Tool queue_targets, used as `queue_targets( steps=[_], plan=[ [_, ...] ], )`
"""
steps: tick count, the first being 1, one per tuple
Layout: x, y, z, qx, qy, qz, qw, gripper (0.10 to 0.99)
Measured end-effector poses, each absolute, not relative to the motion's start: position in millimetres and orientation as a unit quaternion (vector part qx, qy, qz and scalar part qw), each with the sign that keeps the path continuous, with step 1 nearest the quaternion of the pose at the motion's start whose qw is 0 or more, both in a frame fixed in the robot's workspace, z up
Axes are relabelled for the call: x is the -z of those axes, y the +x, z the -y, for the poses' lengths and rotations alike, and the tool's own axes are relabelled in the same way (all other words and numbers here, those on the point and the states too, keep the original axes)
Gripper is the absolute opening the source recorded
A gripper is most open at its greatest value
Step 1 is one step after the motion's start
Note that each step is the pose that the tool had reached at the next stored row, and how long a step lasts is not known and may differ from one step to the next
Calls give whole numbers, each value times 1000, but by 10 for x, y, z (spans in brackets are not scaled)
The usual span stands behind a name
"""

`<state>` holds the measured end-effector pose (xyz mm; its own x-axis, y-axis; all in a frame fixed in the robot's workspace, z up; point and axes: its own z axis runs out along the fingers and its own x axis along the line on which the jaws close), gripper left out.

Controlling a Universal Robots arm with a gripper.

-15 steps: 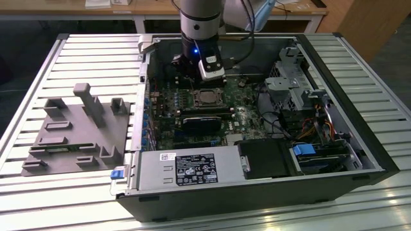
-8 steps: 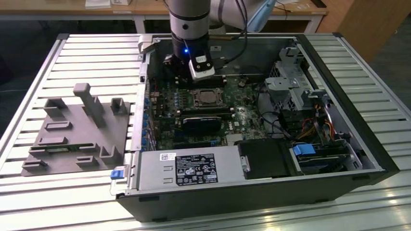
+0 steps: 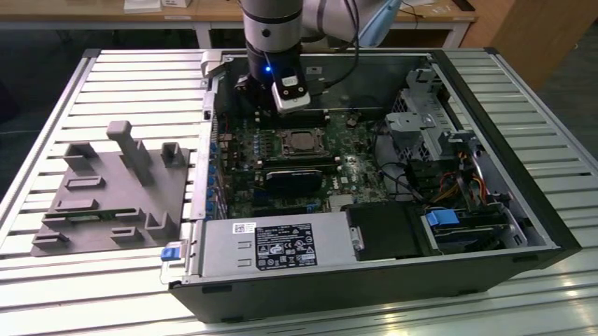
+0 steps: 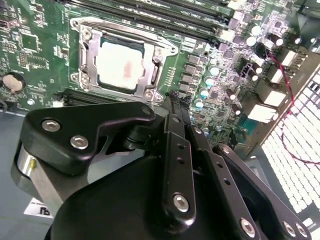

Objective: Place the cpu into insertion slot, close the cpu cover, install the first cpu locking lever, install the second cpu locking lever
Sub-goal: 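Install the first cpu locking lever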

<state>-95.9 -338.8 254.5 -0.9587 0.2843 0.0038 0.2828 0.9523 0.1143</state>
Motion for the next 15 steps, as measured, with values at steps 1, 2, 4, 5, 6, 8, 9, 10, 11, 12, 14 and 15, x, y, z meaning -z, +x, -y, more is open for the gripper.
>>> queue_targets(
  steps=[1, 2, 4, 5, 6, 8, 9, 10, 11, 12, 14, 15],
  plan=[
    [-2544, -980, 3388, -58, 143, -988, 7, 106],
    [-2544, -1000, 3388, -60, 143, -988, 7, 106],
    [-2543, -1033, 3388, -67, 143, -987, 6, 106],
    [-2542, -1054, 3388, -71, 143, -987, 6, 106],
    [-2541, -1071, 3388, -75, 143, -987, 5, 106],
    [-2538, -1104, 3388, -85, 144, -986, 4, 106],
    [-2537, -1118, 3388, -91, 144, -985, 4, 106],
    [-2535, -1131, 3388, -98, 143, -985, 3, 106],
    [-2534, -1142, 3388, -106, 143, -984, 2, 106],
    [-2534, -1150, 3388, -114, 143, -983, 0, 106],
    [-2532, -1155, 3388, -132, 143, -981, -2, 106],
    [-2531, -1155, 3388, -141, 143, -980, -3, 106]
  ],
)
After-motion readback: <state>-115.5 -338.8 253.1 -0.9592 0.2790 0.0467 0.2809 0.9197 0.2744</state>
